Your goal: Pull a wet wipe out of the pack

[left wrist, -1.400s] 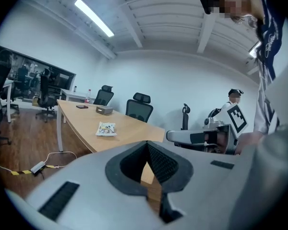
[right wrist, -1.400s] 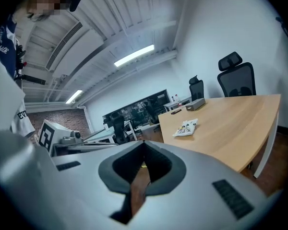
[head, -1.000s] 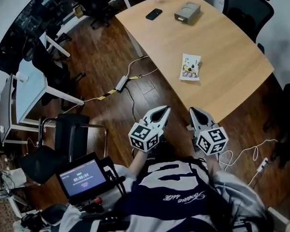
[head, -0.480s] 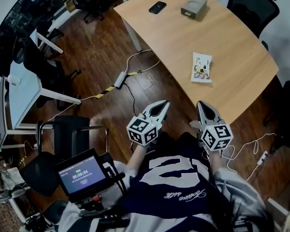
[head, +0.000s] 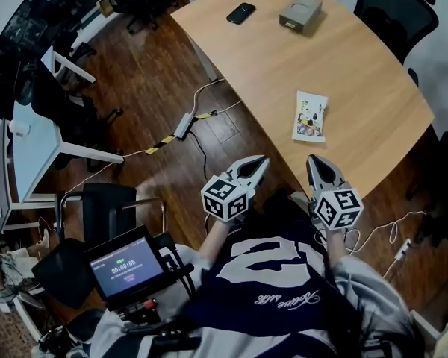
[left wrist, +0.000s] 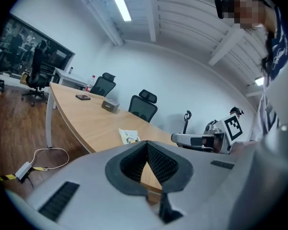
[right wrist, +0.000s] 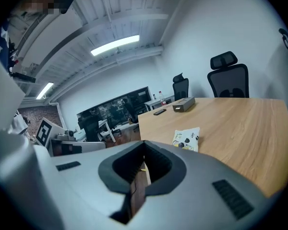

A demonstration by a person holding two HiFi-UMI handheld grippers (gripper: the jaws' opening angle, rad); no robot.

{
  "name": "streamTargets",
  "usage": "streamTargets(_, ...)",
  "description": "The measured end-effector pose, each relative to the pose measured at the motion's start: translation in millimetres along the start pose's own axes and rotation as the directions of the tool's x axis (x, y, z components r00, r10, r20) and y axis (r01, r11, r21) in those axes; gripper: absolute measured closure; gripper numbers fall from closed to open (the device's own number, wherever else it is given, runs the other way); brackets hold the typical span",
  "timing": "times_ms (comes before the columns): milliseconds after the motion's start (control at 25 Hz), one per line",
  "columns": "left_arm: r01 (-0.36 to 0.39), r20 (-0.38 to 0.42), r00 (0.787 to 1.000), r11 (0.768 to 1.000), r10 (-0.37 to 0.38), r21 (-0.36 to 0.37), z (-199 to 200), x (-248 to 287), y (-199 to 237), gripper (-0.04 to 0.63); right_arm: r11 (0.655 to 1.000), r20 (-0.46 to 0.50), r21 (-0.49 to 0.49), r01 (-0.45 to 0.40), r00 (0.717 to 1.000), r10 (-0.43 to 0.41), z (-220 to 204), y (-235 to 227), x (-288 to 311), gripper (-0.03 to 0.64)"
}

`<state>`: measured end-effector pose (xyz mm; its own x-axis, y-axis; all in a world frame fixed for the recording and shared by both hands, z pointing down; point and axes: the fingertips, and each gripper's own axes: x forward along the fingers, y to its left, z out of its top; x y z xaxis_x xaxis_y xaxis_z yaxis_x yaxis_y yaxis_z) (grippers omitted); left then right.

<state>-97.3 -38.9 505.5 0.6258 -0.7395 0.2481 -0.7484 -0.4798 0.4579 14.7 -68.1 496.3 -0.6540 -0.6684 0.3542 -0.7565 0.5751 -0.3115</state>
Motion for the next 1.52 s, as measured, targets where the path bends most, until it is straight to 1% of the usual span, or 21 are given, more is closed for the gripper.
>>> streamTargets(120, -0.020, 0.014, 1.000, 1.000, 0.020, -0.002, 17.5, 15.6, 7.7, 0.594, 1.000, 0.008, 0.005, -0.004, 1.000, 0.004, 17.4, -16.7, 8.9, 0.621)
streamTargets(240, -0.030, 0.002, 1.000, 1.000, 0.030, -0.001, 25.5, 38.9, 11.8, 0.594, 1.000, 0.002, -0.004, 0.003, 1.000, -0.003, 28.8, -39.8, 18.8, 0.621)
streamTargets(320, -0.030, -0.022, 0.999, 1.000, 0.030, 0.003, 23.6, 55.4, 12.0, 0.594, 1.000, -0.010, -0.005, 0.004, 1.000, -0.004, 28.9, -56.7, 25.7, 0.621)
streamTargets(440, -0.038, -0.058, 0.998, 0.999, 0.038, 0.007, 18.8, 71.5, 13.0, 0.594, 1.000, -0.023, 0.024, -0.004, 1.000, 0.004, 24.5, -72.6, 31.0, 0.621)
streamTargets(600, -0.058, -0.089, 0.994, 0.998, 0.057, -0.009, 11.3, 87.3, 16.2, 0.594, 0.999, -0.044, 0.035, -0.003, 0.999, 0.004, 18.3, -88.9, 33.1, 0.621)
streamTargets(680, -0.059, -0.123, 0.991, 0.998, 0.057, -0.012, 1.8, 93.0, 15.2, 0.594, 0.999, -0.061, 0.039, 0.003, 0.998, 0.000, 12.3, -96.0, 31.1, 0.621)
streamTargets(840, -0.032, -0.204, 0.978, 0.999, 0.033, 0.008, -16.3, 106.4, 7.5, 0.594, 0.997, -0.087, 0.069, 0.025, 0.996, -0.019, 0.4, -110.8, 26.0, 0.621)
streamTargets(1000, -0.018, -0.264, 0.964, 1.000, 0.018, 0.003, -29.6, 118.3, 9.9, 0.594, 0.994, -0.108, 0.095, 0.051, 0.993, -0.041, -9.9, -117.9, 27.0, 0.621)
streamTargets(1240, 0.033, -0.310, 0.950, 0.999, -0.030, 0.004, -31.7, 149.2, 28.2, 0.594, 0.992, -0.120, 0.087, 0.092, 0.989, -0.081, -8.2, -129.3, 37.7, 0.618)
streamTargets(1320, 0.053, -0.336, 0.940, 0.999, -0.048, 0.006, -33.9, 158.3, 34.9, 0.594, 0.987, -0.118, 0.106, 0.124, 0.987, -0.111, -7.4, -132.5, 37.8, 0.605)
streamTargets(1480, 0.103, -0.402, 0.912, 0.994, -0.085, 0.025, -36.0, 174.6, 45.6, 0.594, 0.977, -0.119, 0.130, 0.166, 0.981, -0.151, -3.8, -135.8, 45.3, 0.604)
streamTargets(1520, 0.115, -0.417, 0.904, 0.993, -0.093, 0.029, -36.2, 178.7, 49.5, 0.594, 0.977, -0.123, 0.129, 0.172, 0.980, -0.156, -2.7, -136.0, 50.5, 0.584)
